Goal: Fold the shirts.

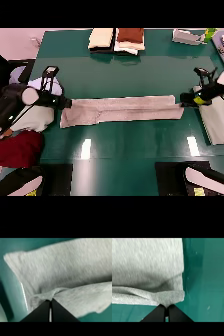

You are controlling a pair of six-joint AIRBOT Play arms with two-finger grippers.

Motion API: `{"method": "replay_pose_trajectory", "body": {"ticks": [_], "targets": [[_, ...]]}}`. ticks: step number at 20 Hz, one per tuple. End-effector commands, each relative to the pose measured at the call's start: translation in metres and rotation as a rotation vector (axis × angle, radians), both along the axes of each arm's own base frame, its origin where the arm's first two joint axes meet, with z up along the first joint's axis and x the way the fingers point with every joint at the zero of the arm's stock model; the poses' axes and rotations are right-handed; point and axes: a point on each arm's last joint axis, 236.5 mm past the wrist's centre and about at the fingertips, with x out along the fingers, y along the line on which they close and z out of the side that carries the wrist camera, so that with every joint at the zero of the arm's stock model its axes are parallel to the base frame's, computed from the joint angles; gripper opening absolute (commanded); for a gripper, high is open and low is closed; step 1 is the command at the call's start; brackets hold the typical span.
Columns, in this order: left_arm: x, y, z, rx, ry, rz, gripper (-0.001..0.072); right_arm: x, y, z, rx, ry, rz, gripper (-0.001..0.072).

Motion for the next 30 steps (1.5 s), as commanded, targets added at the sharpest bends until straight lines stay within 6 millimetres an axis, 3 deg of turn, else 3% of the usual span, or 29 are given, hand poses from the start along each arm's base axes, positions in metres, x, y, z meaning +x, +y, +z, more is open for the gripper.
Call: {"method": "replay_pose_trajectory", "body": {"ticks": [1,4,7,9,11,12,13,14,16,18,19,20,21,26,28,29,30], "targets": [[0.046,-0.003,-0.026,0.019,-0.042,-0.022,0.002,0.045,0.008,-0.015,0.01,0.001,0.029,0.0013],[0.064,-0.008,-0.032,0.006,-0.091,-0.014,0.002,0.071,0.019,-0.026,0.051,0.018,0.04,0.0014],[0.066,-0.01,-0.03,-0.008,-0.098,-0.006,0.0021,0.088,0.031,-0.032,0.109,0.015,0.032,0.0024],[0.058,-0.015,-0.028,-0.035,-0.055,0.001,0.0021,0.097,0.03,-0.028,0.111,-0.005,0.04,0.0368],[0.055,-0.015,-0.022,-0.03,-0.029,-0.004,0.0026,0.102,0.024,-0.017,0.105,-0.032,0.056,0.0385],[0.054,-0.015,-0.017,-0.028,-0.019,-0.007,0.0262,0.099,0.019,-0.013,0.103,-0.037,0.051,0.0385],[0.053,-0.015,-0.015,-0.026,-0.007,-0.008,0.0563,0.093,0.011,-0.011,0.104,-0.034,0.034,0.0386],[0.05,-0.015,-0.013,-0.024,0.006,-0.01,0.0598,0.085,0.004,-0.014,0.104,-0.023,0.016,0.0387],[0.046,-0.016,-0.011,-0.025,0.028,-0.012,0.036,0.062,-0.012,-0.028,0.113,0.019,-0.033,0.059],[0.043,-0.024,-0.011,-0.065,0.045,-0.007,0.0343,0.041,-0.026,-0.048,0.13,0.076,-0.088,0.0593],[0.042,-0.029,-0.01,-0.091,0.048,-0.003,0.0275,0.032,-0.027,-0.059,0.137,0.102,-0.103,0.0592],[0.043,-0.034,-0.008,-0.116,0.047,0.001,0.0092,0.026,-0.026,-0.069,0.148,0.127,-0.111,0.0592],[0.044,-0.037,-0.006,-0.132,0.041,-0.002,0.0021,0.023,-0.02,-0.077,0.174,0.139,-0.116,0.0592],[0.044,-0.041,-0.005,-0.156,0.042,0.004,0.002,0.035,0.018,-0.089,0.249,0.106,-0.086,0.0582],[0.044,-0.044,-0.004,-0.168,0.044,0.007,0.002,0.038,0.026,-0.09,0.233,0.098,-0.053,0.0473],[0.043,-0.046,-0.005,-0.18,0.05,0.009,0.002,0.038,0.028,-0.091,0.222,0.097,-0.038,0.0302],[0.042,-0.05,-0.005,-0.198,0.058,0.012,0.002,0.037,0.029,-0.091,0.206,0.099,-0.019,0.0185]]}}
